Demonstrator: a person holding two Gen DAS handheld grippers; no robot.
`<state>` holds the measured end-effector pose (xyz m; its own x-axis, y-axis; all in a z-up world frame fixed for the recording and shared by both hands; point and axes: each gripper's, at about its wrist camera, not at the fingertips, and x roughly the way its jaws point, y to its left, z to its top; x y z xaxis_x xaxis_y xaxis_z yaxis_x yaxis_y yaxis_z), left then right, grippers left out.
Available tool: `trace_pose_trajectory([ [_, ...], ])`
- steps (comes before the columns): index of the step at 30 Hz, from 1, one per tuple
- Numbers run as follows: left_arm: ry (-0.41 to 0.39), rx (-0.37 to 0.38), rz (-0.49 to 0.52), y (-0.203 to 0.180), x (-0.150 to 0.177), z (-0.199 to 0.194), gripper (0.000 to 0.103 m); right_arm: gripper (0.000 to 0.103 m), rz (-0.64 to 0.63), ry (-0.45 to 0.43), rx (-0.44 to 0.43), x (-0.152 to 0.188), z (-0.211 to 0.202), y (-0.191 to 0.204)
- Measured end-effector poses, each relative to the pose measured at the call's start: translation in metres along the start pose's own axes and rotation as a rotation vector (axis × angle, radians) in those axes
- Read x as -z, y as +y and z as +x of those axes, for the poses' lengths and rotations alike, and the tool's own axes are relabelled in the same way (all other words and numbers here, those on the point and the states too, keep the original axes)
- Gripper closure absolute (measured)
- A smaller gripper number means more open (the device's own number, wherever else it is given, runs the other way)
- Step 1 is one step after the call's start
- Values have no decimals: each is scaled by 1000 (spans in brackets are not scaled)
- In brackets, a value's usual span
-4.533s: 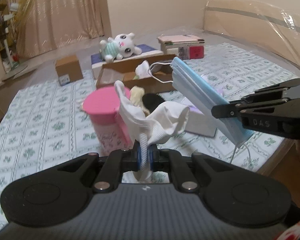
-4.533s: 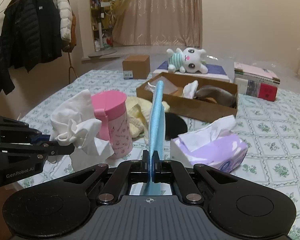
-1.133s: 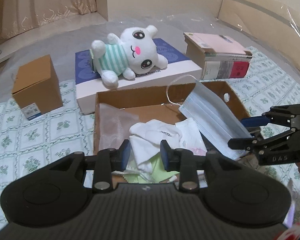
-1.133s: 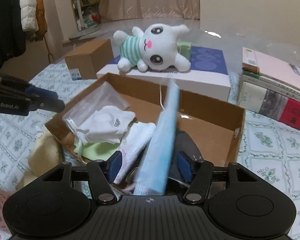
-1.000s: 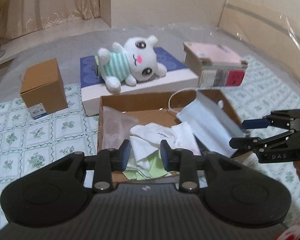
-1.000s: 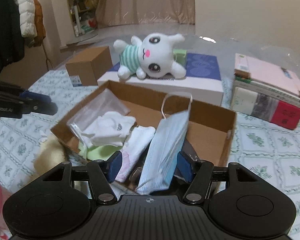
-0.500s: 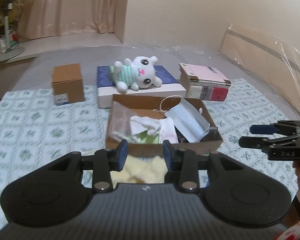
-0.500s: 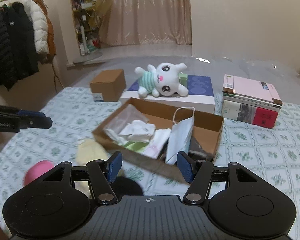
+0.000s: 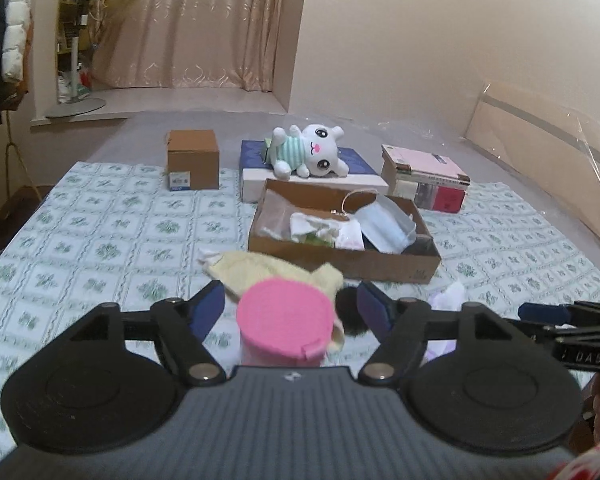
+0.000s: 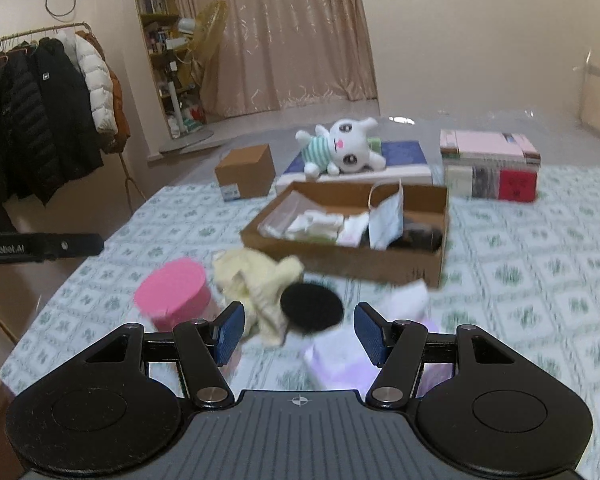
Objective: Organize soft objects
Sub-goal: 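Withdraw both grippers from the box toward the remaining pile, then lower the left gripper to the yellow towel while the right gripper approaches the black pad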
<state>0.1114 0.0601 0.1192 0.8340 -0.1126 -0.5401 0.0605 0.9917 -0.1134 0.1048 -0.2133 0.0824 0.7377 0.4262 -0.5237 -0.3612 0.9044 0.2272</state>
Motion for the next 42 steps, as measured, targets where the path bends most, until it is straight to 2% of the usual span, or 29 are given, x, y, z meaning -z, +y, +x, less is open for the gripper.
trace_pose_trajectory([
  [1, -2, -3, -1, -1, 5, -5, 25, 42, -2, 2, 2, 6, -3, 2],
  [7, 16, -17, 6, -9, 38, -24, 15, 42, -11, 4, 8, 26, -24, 7],
  [16, 80, -23, 27, -16, 66, -27, 13, 42, -17, 15, 3, 36, -31, 12],
  [31, 112, -17, 22, -11, 75, -19, 13, 42, -16, 54, -1, 43, -19, 14],
  [42, 128, 43, 53, -9, 74, -9, 13, 42, -10, 70, 6, 45, -10, 6],
])
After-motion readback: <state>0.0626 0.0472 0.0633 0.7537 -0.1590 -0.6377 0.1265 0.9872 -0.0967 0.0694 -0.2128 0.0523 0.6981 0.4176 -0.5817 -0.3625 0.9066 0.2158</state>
